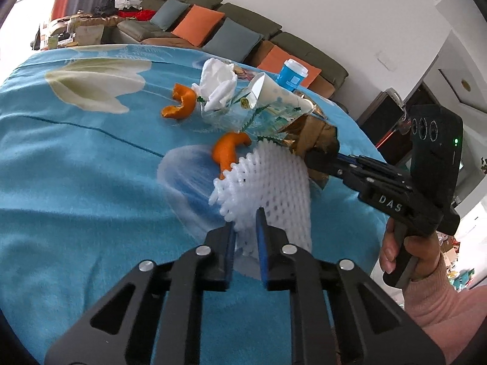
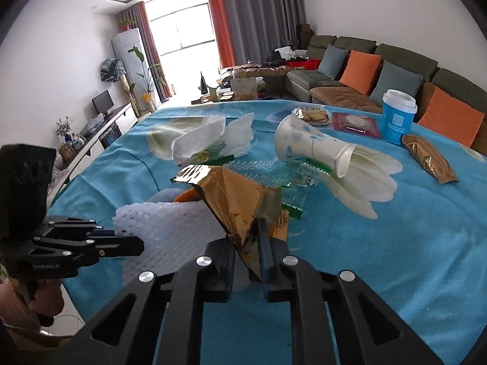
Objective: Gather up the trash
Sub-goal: 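Grasp a white foam net with the left tool while the right tool grasps a gold wrapper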
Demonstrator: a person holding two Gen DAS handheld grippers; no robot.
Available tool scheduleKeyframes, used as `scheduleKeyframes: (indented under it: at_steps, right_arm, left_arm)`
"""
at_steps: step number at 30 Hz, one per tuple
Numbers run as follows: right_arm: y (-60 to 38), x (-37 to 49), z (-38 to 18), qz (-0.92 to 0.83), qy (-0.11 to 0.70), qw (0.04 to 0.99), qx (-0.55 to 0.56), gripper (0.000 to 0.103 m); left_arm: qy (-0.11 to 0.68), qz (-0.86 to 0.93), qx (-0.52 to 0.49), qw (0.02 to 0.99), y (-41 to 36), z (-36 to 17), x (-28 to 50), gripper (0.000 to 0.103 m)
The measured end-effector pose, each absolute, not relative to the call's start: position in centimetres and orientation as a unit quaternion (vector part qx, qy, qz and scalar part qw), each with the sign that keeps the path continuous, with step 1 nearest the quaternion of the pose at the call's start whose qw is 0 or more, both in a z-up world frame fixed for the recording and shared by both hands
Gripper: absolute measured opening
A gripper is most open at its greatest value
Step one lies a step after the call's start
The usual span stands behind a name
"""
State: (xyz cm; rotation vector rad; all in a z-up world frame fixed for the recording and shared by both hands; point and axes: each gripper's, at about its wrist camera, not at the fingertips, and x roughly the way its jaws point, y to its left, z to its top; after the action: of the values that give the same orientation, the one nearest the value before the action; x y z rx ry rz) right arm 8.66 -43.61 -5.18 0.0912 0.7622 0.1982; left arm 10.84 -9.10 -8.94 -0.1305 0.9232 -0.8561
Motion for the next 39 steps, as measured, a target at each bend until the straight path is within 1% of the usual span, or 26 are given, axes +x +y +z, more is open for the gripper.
scheduleKeyframes:
  at_steps: [4,17,27,39]
  right_arm:
    - [-44.2,8.2,-4.3,0.099,0.36,0.926,0.057,0.012]
    - [-44.3,7.8,-2.4,0.133,0.339,0.926,0.096,0.012]
    - [-41.6,8.7,-2.0,0.187,0.334,0.918,0.104,0.012]
    - [-36.0,10.2,-1.5,0.258,0.335,0.901,0.094,0.012]
  left_arm:
    - [0.422,-0.408,-0.065,0.807,-8.7,-8.5,10.4,0.01]
    - [0.386,-0.415,-0.086,0.819,-5.5,-6.5,8.5,0.009]
    - [0.363,-0.381,-0.113,0.843,-0.5,-5.0,7.6,0.009]
    - [0.34,-0.327,-0.13,0.872,4.8,-3.9,6.2,0.009]
